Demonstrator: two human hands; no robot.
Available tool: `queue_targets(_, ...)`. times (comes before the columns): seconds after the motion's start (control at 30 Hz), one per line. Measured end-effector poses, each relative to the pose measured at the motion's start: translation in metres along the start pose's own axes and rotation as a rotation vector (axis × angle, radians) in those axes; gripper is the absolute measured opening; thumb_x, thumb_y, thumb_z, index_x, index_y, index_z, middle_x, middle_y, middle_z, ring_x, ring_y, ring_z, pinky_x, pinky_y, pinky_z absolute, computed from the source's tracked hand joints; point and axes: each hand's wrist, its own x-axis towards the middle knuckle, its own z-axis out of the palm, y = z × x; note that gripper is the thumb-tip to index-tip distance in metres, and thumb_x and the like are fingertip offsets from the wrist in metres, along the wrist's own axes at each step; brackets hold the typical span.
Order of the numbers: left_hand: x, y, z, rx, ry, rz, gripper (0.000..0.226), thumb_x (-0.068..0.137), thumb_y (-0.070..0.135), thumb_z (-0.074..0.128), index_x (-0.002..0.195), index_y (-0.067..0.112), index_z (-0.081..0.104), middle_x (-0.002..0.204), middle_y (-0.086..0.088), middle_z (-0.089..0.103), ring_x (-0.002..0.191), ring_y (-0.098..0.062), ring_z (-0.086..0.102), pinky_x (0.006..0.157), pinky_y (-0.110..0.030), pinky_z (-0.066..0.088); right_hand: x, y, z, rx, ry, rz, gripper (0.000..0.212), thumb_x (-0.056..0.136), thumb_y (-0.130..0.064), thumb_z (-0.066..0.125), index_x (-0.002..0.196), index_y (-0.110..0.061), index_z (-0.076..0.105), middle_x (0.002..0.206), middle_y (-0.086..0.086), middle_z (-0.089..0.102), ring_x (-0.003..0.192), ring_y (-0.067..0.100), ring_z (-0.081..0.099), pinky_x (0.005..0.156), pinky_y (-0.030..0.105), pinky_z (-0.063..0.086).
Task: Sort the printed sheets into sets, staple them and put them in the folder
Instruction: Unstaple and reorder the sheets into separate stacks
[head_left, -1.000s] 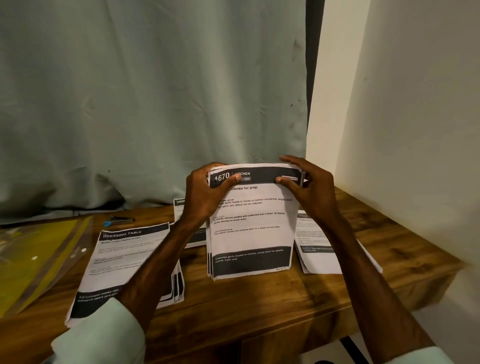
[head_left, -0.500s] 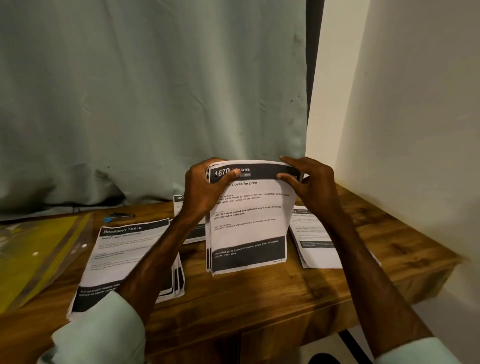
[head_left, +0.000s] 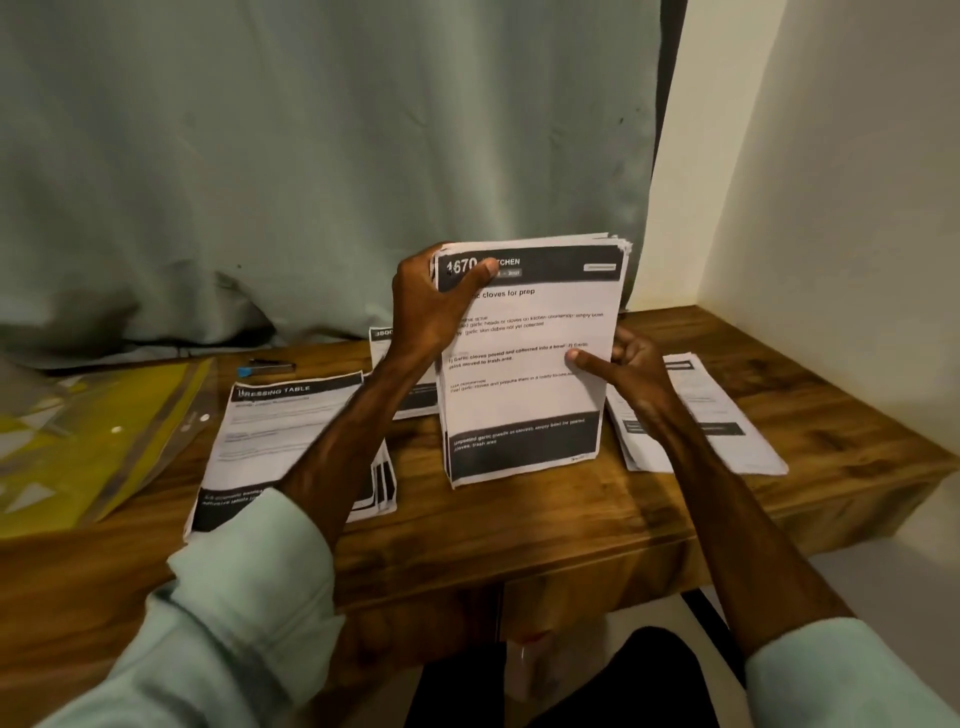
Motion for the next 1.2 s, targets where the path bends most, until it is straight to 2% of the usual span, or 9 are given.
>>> queue_targets(0.27, -0.007, -0.004, -0.001, -0.072, -0.030, -0.114, 0.037, 0.089, 0.032, 0.079, 0.113, 0.007, 0.066, 0.101, -0.003, 0.077, 0.084, -0.015, 0.077, 0.074, -0.030, 0.063, 0.002, 0.034, 0.016, -0.014, 0.050, 0.055, 0.045, 0.083, -0.025, 0.081, 0.124, -0.015, 0.067, 0.120, -0.001, 0.073, 0.105, 0.019, 0.072, 0.093, 0.043, 0.059)
queue_targets(0.43, -0.046, -0.032, -0.010, -0.176, -0.165, -0.270, 0.020, 0.092, 0.024, 0.075, 0.110, 0.018, 0.069, 0.103, 0.005, 0.078, 0.093, -0.017, 0.077, 0.076, -0.034, 0.063, 0.003, 0.038, 0.020, -0.040, 0.085, 0.047, 0.045, 0.083, -0.029, 0.081, 0.124, -0.016, 0.066, 0.119, -0.002, 0.073, 0.104, 0.019, 0.072, 0.091, 0.039, 0.060)
queue_targets(0.6, -0.094, -0.080, -0.012, -0.052, -0.277, -0.473, 0.038, 0.095, 0.028, 0.071, 0.129, 0.013, 0.065, 0.122, -0.001, 0.072, 0.107, -0.018, 0.072, 0.094, -0.041, 0.059, -0.003, 0.039, 0.025, -0.057, 0.124, 0.047, 0.046, 0.086, -0.028, 0.079, 0.127, -0.013, 0.063, 0.118, -0.001, 0.071, 0.099, 0.013, 0.070, 0.083, 0.026, 0.060)
queue_targets(0.7, -0.112, -0.084, -0.003, 0.024, -0.205, -0.579, 0.042, 0.097, 0.043, 0.065, 0.129, 0.016, 0.062, 0.119, 0.003, 0.070, 0.099, -0.013, 0.068, 0.080, -0.024, 0.058, -0.011, 0.043, 0.031, -0.055, 0.128, 0.071, 0.043, 0.087, -0.023, 0.078, 0.125, -0.015, 0.061, 0.116, -0.002, 0.069, 0.095, 0.008, 0.068, 0.072, 0.015, 0.057)
queue_targets(0.77, -0.119, -0.076, 0.009, 0.036, -0.104, -0.571, 0.036, 0.102, 0.038, 0.060, 0.128, 0.013, 0.061, 0.113, 0.001, 0.068, 0.093, -0.009, 0.066, 0.065, -0.011, 0.049, -0.017, 0.048, 0.037, -0.051, 0.153, 0.068, 0.042, 0.087, -0.023, 0.078, 0.124, -0.017, 0.061, 0.114, -0.005, 0.069, 0.094, 0.006, 0.068, 0.073, 0.016, 0.057)
queue_targets(0.9, -0.125, -0.066, 0.028, -0.016, -0.002, -0.404, 0.029, 0.105, 0.026, 0.056, 0.124, 0.007, 0.064, 0.119, -0.004, 0.069, 0.090, 0.000, 0.064, 0.068, -0.008, 0.051, -0.027, 0.046, 0.050, 0.018, 0.243, 0.033, 0.038, 0.089, -0.025, 0.077, 0.123, -0.022, 0.060, 0.105, -0.016, 0.070, 0.089, 0.003, 0.072, 0.076, 0.023, 0.061)
queue_targets(0.97, -0.123, -0.062, 0.032, -0.046, 0.014, -0.336, 0.019, 0.105, 0.025, 0.054, 0.121, 0.016, 0.062, 0.116, 0.003, 0.067, 0.090, 0.003, 0.066, 0.076, -0.012, 0.055, -0.026, 0.037, 0.052, 0.055, 0.285, 0.012, 0.037, 0.089, -0.026, 0.077, 0.122, -0.022, 0.060, 0.105, -0.016, 0.070, 0.091, 0.004, 0.072, 0.074, 0.023, 0.061)
queue_targets(1.03, -0.120, -0.058, 0.034, -0.058, 0.016, -0.271, 0.016, 0.106, 0.025, 0.053, 0.120, 0.023, 0.058, 0.120, 0.003, 0.067, 0.100, -0.006, 0.068, 0.085, -0.025, 0.059, -0.027, 0.025, 0.053, 0.064, 0.309, -0.020, 0.037, 0.089, -0.026, 0.077, 0.122, -0.021, 0.060, 0.106, -0.014, 0.070, 0.093, 0.009, 0.072, 0.072, 0.021, 0.060)
queue_targets(1.2, -0.137, -0.077, 0.036, 0.023, -0.008, -0.327, 0.027, 0.107, 0.031, 0.050, 0.123, 0.014, 0.063, 0.116, -0.004, 0.072, 0.101, -0.014, 0.072, 0.081, -0.026, 0.060, -0.043, 0.041, 0.056, 0.094, 0.294, 0.008, 0.036, 0.093, -0.025, 0.072, 0.126, -0.024, 0.058, 0.110, -0.007, 0.071, 0.093, 0.009, 0.072, 0.069, 0.022, 0.060)
